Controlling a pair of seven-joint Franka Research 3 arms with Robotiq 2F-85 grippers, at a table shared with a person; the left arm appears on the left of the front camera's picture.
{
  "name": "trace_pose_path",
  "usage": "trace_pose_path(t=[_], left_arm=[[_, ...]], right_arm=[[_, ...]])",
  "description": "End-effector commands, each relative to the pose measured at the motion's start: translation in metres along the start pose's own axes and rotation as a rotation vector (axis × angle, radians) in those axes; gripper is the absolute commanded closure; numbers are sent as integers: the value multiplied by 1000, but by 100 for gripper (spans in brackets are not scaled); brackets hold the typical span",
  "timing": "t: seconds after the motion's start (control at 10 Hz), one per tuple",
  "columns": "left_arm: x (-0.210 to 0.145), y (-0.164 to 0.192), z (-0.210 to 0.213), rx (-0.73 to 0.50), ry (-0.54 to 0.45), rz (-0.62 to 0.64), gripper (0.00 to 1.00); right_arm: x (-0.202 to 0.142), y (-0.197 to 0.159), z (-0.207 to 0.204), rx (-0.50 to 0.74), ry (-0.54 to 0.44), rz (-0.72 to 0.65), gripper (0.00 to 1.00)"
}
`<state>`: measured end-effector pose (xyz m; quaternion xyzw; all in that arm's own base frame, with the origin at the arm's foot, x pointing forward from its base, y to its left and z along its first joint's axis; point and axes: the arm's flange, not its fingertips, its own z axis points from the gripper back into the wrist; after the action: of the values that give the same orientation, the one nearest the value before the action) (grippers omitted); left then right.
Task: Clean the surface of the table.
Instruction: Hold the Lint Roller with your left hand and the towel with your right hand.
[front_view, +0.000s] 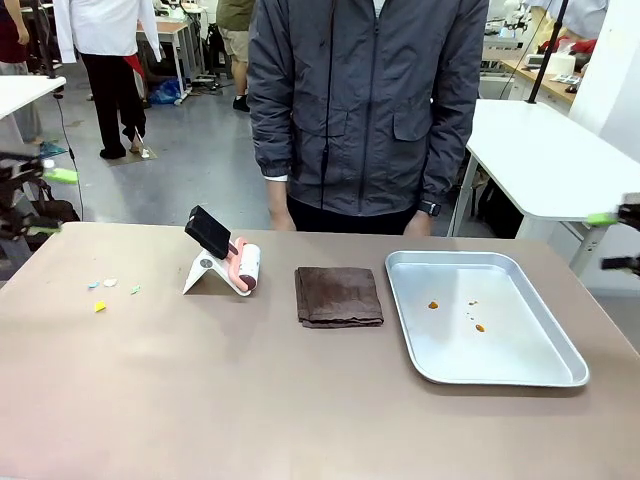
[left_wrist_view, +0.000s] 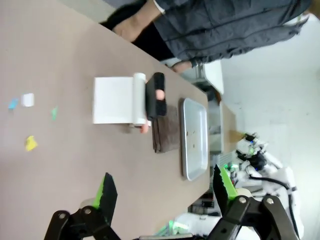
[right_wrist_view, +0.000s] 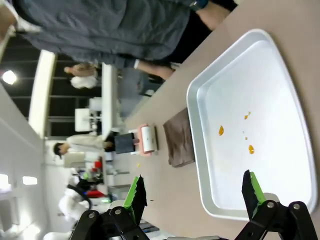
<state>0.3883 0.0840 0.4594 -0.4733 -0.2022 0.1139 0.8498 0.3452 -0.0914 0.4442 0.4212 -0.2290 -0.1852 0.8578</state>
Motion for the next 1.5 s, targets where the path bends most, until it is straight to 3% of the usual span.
trace_pose_path(t=[0.0,0.3,0.4,0.5,0.7,0.8,0.9,1.1,1.4], left_arm=[[22,-28,-19,102,97,-19,0],[40,-49,-73,239,173,-65,0],[43,-52,-88,264,195,-78,0],[48,-50,-103,324,171,-58,0],[56,-42,-129,320,164,-15,0],[60,-37,-141,286,214,-30,0],[63,-32,-150,277,225,-23,0],[61,-32,-163,236,236,-27,0],[63,-26,-170,173,231,-6,0]], right_arm=[[-23,56,-47,-119,53,82,0],[-46,127,-135,-260,167,294,0],[-56,144,-161,-333,154,361,0],[-69,160,-193,-391,197,442,0],[-92,170,-252,-459,348,540,0],[-110,171,-281,-493,441,541,0],[-127,168,-306,-549,463,522,0],[-144,164,-338,-606,434,400,0],[-140,160,-341,-618,418,298,0]])
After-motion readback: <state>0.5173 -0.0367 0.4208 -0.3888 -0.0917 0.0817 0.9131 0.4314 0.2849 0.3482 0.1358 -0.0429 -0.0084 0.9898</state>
